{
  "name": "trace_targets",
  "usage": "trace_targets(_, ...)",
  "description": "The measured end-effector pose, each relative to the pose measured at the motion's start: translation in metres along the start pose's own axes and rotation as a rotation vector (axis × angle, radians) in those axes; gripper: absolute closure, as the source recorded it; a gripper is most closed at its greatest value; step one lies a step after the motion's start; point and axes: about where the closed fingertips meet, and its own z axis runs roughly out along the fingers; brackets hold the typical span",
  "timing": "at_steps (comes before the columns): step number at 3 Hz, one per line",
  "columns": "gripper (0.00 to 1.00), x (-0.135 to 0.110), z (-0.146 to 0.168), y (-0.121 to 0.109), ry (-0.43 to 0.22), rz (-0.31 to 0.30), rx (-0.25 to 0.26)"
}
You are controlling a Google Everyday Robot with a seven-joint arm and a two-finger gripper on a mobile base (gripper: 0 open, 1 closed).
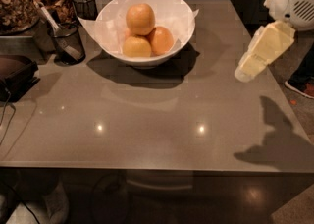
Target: Pick orange from white bowl
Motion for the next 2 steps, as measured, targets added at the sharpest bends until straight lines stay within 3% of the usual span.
trace_targets(1,0.0,-0.0251,0.0165,-0.0223,-0.02,0.007,-0.055)
trace_targets(2,0.0,-0.0296,0.0129,-0.0243,-0.027,0.002,-0.051)
